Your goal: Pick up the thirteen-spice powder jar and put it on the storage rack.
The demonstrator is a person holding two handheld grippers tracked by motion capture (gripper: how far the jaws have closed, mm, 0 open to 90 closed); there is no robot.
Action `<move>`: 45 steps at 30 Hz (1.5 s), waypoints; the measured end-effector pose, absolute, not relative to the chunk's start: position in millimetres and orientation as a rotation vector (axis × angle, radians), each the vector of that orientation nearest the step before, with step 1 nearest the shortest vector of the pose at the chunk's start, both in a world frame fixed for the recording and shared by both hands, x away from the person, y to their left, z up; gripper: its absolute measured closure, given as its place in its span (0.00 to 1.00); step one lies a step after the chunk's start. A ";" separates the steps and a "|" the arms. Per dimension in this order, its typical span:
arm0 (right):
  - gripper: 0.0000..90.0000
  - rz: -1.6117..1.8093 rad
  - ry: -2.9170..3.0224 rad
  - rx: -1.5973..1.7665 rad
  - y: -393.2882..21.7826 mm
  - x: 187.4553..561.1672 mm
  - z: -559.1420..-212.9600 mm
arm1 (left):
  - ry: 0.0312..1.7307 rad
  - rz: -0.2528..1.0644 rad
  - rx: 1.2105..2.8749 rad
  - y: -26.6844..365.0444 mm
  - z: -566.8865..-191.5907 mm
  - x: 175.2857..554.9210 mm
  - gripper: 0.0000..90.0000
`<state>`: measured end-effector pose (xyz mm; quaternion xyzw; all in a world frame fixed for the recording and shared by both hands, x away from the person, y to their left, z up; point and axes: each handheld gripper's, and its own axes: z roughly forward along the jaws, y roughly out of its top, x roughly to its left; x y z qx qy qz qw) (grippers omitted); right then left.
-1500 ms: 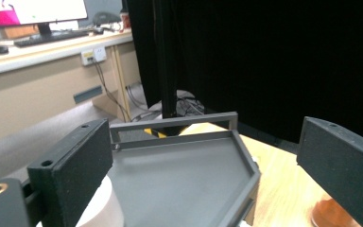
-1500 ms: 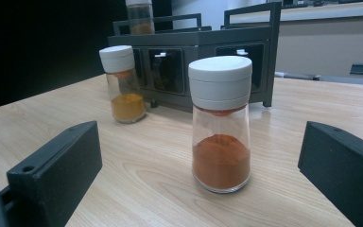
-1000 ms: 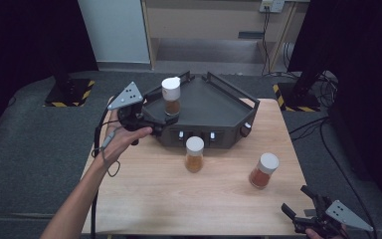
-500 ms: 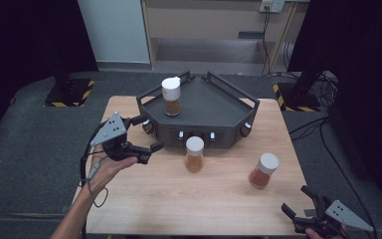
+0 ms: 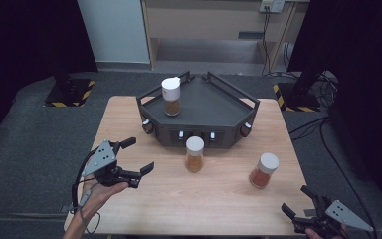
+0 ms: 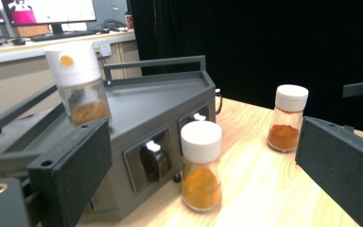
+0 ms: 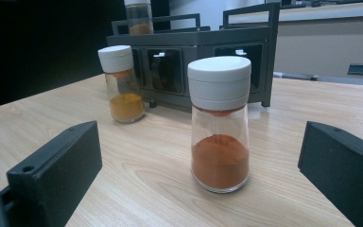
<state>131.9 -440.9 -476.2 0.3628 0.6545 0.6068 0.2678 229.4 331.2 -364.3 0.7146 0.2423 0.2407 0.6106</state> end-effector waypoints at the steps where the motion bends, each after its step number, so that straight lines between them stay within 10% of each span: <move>1: 0.01 1.637 1.766 0.979 -440.9 131.9 -476.2 | 0.566 0.553 1.646 332.6 -367.3 227.4 0.04; 45: 0.01 1.633 1.764 0.973 -439.9 131.0 -475.6 | 0.762 0.543 1.579 369.6 -448.3 174.8 0.03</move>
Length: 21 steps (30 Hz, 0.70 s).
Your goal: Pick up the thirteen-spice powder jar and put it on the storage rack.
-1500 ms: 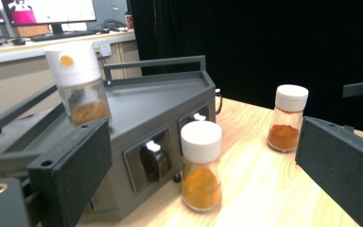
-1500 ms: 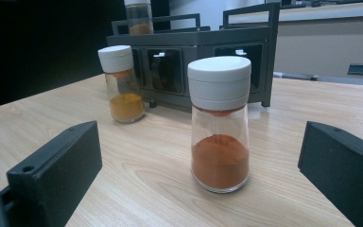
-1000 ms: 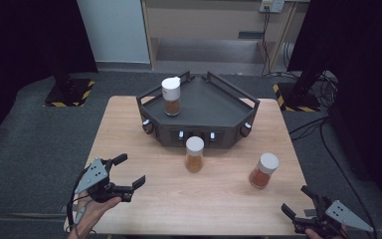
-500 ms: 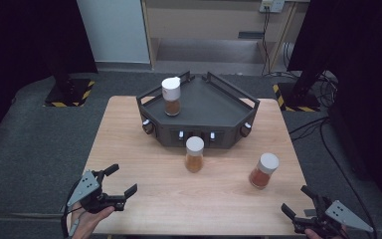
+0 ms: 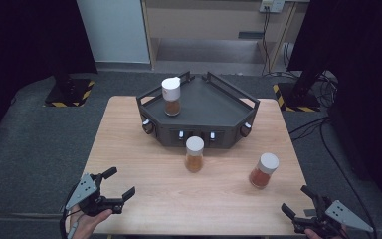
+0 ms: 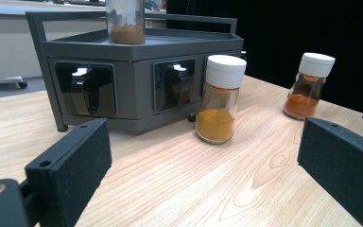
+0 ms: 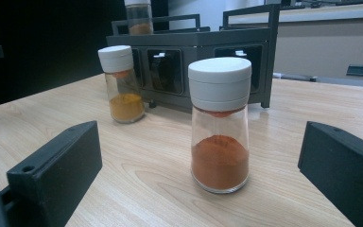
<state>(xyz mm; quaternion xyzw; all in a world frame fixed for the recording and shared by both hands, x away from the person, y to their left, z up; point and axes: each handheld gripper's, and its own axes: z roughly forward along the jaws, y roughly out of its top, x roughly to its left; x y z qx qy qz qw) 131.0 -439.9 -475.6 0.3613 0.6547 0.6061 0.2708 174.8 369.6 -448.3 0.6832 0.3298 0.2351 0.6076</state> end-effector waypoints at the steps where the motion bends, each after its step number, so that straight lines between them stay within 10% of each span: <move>1: 0.01 1.634 1.763 0.974 -439.9 131.0 -475.6 | 0.761 0.543 1.580 370.1 -449.0 174.8 0.03; 21: 0.01 1.625 1.781 0.956 -439.3 133.1 -474.3 | 0.737 0.542 1.553 392.1 -457.8 176.7 0.02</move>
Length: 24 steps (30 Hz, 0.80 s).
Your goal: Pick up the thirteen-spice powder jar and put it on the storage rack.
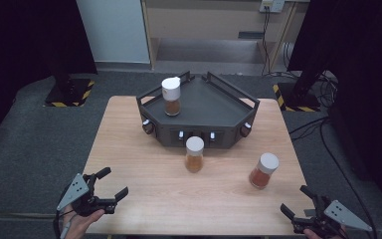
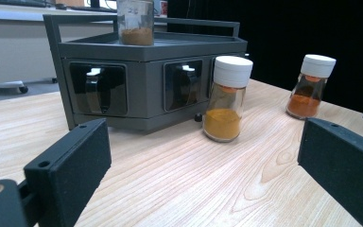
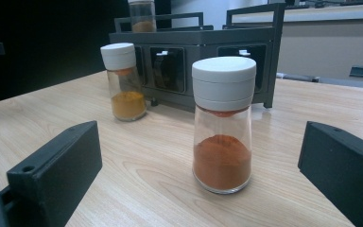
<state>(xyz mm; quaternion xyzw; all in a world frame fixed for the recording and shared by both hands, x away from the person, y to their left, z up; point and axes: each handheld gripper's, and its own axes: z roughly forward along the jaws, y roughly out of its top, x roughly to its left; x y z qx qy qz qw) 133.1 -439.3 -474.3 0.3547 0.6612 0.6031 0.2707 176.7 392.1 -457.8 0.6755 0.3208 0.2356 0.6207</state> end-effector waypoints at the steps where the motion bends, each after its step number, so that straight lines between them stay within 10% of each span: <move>1: 0.01 1.625 1.781 0.956 -439.3 133.2 -474.3 | 0.733 0.539 1.551 392.9 -458.2 177.1 0.02; 24: 0.01 1.625 1.762 0.980 -439.4 132.7 -475.6 | 0.643 0.471 1.545 403.2 -464.2 183.4 0.02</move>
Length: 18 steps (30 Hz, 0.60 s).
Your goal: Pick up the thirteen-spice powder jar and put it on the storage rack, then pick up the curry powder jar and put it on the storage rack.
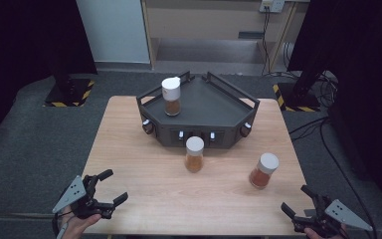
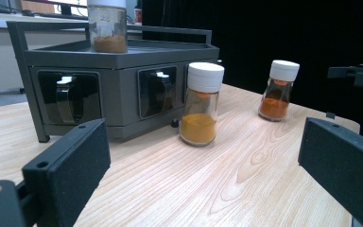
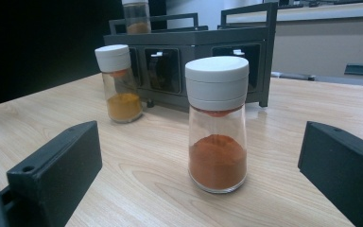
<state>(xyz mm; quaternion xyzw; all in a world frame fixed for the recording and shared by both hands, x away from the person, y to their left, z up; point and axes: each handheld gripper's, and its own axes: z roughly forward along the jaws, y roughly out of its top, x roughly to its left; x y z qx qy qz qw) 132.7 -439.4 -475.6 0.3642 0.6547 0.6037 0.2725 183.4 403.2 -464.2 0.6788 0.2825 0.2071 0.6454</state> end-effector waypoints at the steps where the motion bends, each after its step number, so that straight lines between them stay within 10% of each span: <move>1: 0.01 1.626 1.762 0.981 -439.5 132.7 -475.6 | 0.640 0.471 1.545 403.1 -464.2 183.5 0.02; 18: 0.01 1.679 1.758 0.950 -439.9 135.1 -476.5 | 0.619 0.463 1.556 400.4 -463.9 183.9 0.02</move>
